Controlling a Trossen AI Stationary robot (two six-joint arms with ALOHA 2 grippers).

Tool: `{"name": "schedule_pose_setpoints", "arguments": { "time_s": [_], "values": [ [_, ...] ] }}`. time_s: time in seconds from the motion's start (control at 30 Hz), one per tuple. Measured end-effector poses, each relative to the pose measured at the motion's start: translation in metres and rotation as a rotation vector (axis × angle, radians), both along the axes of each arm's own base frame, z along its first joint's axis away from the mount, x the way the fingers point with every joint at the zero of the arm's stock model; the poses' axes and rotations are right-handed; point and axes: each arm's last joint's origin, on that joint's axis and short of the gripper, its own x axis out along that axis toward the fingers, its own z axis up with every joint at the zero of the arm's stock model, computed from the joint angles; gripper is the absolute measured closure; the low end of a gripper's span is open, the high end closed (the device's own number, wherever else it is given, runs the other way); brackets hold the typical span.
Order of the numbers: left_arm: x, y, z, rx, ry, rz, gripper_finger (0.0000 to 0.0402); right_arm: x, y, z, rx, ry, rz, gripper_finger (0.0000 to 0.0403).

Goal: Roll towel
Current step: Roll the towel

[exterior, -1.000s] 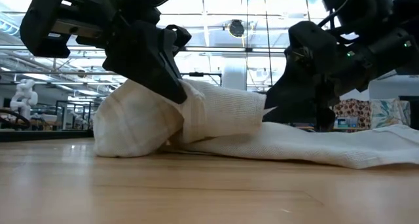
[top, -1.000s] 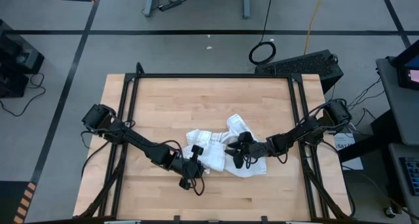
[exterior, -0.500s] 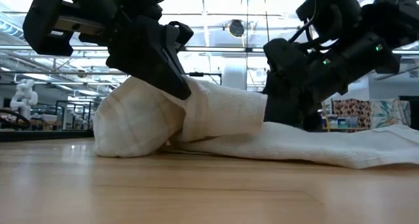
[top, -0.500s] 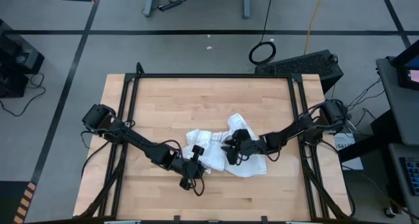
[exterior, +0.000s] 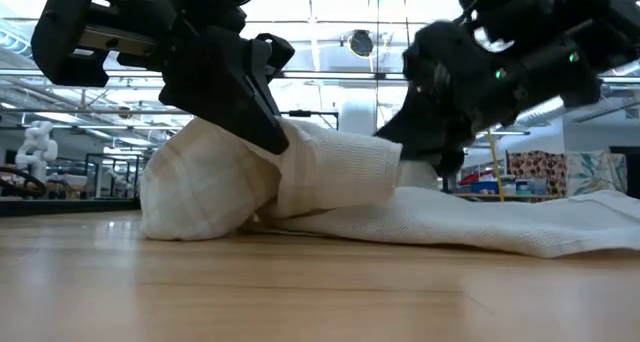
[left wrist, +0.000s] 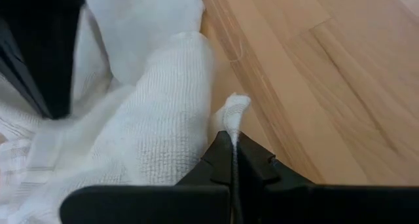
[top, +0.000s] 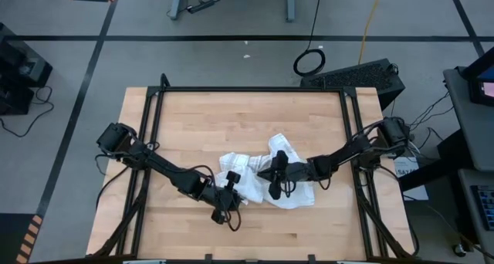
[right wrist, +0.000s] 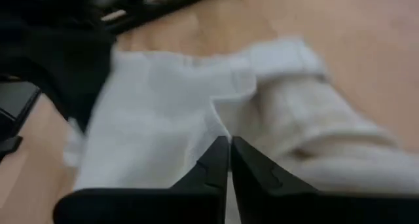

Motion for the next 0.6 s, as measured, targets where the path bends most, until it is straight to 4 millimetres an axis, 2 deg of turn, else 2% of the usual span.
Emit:
{"name": "schedule_pose_setpoints", "arguments": {
  "time_s": [0.3,0.43,0.6],
  "values": [
    [-0.007,-0.012,0.0,0.022,0.012,-0.06,0.0398,-0.018,0.008,0.055,-0.146,-0.155,-0.036,0.0402],
    [-0.004,-0.014,0.006,0.041,-0.018,-0.068,0.0398,-0.019,0.015,0.063,-0.172,-0.179,-0.007,0.0402],
    [0.0,-0.009,0.007,0.08,-0.035,-0.03,0.0398,-0.011,0.029,0.055,-0.225,-0.136,0.05,0.0402]
  ]
}}
